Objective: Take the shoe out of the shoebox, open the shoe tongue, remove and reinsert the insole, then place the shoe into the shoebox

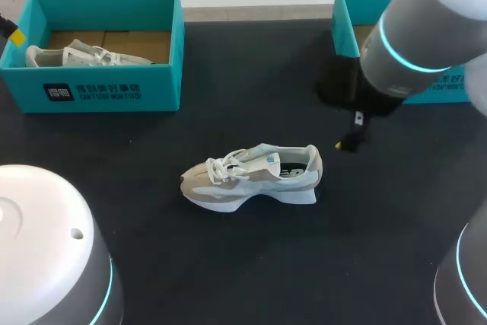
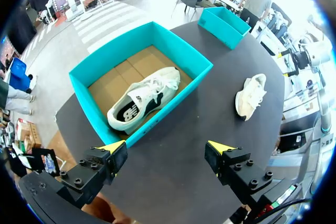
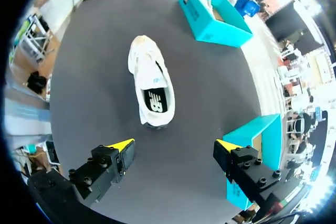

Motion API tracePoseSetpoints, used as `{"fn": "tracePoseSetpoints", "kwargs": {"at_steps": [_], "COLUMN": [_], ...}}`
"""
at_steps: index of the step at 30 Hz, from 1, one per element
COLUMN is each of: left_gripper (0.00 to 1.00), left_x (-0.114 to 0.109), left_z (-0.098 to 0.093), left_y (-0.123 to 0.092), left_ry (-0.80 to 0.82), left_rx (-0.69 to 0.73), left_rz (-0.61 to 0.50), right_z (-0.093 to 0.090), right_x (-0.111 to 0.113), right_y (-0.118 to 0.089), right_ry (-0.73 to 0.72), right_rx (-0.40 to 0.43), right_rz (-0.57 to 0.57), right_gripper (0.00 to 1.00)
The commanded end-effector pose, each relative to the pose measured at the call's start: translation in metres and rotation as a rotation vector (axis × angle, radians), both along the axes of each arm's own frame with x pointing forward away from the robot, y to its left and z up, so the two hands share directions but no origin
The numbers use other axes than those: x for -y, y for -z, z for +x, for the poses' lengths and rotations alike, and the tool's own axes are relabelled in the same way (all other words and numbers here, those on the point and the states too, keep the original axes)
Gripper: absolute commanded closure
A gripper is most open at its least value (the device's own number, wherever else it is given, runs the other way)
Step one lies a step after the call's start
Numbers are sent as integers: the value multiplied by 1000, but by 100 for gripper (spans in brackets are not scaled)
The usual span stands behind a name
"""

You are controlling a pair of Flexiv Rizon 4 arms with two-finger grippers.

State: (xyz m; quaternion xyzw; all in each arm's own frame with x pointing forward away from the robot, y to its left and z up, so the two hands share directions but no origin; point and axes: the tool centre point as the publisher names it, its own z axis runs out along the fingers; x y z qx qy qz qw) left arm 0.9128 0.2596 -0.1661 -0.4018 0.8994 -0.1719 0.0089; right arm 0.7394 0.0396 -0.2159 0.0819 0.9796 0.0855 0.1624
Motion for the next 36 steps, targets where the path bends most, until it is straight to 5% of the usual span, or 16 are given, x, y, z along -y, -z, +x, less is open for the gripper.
{"fn": "tracePoseSetpoints", "kwargs": {"at_steps": [1, 22, 36], "left_gripper": [0, 0, 0], "left_x": [0, 0, 0], "left_z": [-1, -1, -1], "left_y": [0, 0, 0], "left_ry": [1, 1, 1], "left_rx": [0, 0, 0], "left_rz": [1, 1, 1], "right_z": [1, 16, 13], "right_x": [43, 78, 70], "right_y": [16, 70, 81], "right_ry": [-128, -321, -328], "right_rx": [23, -5, -53], "right_rz": [191, 769, 835], "right_gripper": [0, 0, 0]}}
